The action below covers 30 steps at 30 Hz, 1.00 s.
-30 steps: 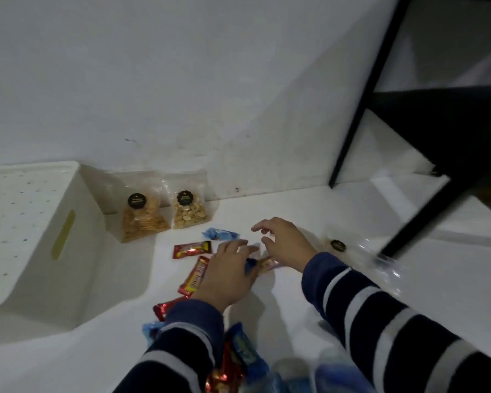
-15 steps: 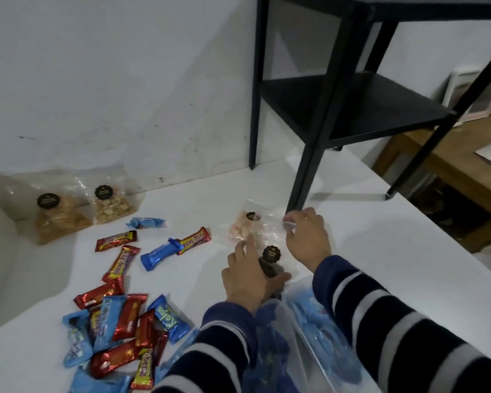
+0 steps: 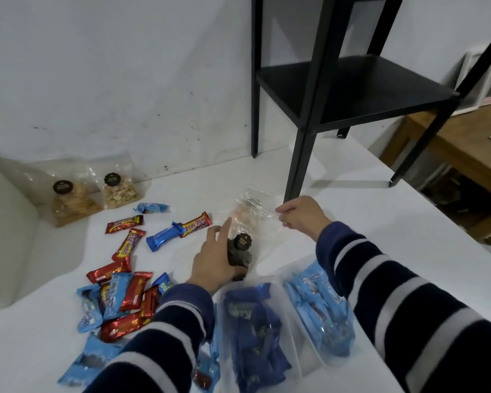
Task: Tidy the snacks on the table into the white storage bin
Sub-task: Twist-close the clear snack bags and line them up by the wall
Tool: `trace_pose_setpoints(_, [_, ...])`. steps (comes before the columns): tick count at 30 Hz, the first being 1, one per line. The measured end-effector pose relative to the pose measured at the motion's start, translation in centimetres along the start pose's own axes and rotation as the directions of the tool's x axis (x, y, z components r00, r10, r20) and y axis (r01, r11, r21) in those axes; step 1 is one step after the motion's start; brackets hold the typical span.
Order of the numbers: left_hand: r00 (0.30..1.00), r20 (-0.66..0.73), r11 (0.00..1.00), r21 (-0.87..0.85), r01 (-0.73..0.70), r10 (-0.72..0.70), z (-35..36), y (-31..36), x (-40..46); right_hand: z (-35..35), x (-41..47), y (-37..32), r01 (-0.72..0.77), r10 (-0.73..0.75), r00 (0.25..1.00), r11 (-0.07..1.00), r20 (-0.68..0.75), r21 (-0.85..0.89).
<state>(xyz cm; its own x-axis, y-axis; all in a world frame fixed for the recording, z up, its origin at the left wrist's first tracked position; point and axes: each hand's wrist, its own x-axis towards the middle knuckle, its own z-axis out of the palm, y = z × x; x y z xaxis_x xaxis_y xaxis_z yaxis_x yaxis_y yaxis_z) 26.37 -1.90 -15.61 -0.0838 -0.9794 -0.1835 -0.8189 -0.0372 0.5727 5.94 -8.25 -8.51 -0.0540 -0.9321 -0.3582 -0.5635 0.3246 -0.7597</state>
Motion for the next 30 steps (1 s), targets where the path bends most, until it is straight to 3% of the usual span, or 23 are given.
trace_pose_setpoints(2, [1.000, -0.028, 0.999, 0.033, 0.002, -0.001, -1.1, -1.1, -0.9, 0.7, -0.9, -1.0, 0.074, -0.067, 0.997, 0.984, 0.050, -0.160])
trace_pose_setpoints(11, [0.995, -0.102, 1.000, -0.015, -0.005, 0.003, -3.0, -4.6, -4.5, 5.7, -2.3, -3.2, 0.171, -0.160, 0.985, 0.921, 0.062, -0.349])
trace_pose_setpoints(17, [0.992, -0.129, 0.997, -0.067, -0.027, 0.018, -3.0, -5.6, -5.2, 6.8, -2.5, -4.1, 0.196, -0.159, 0.978, 0.921, 0.136, -0.336])
trace_pose_setpoints(27, [0.993, -0.110, 0.991, -0.126, -0.049, 0.035, -3.1, -6.5, -5.5, 7.5, -2.8, -5.2, 0.200, -0.195, 0.980, 0.928, 0.047, -0.314])
trace_pose_setpoints(30, [0.994, -0.109, 0.992, -0.120, -0.045, 0.032, -3.1, -6.4, -5.4, 7.6, -2.9, -5.8, 0.193, -0.163, 0.978, 0.944, 0.129, -0.269])
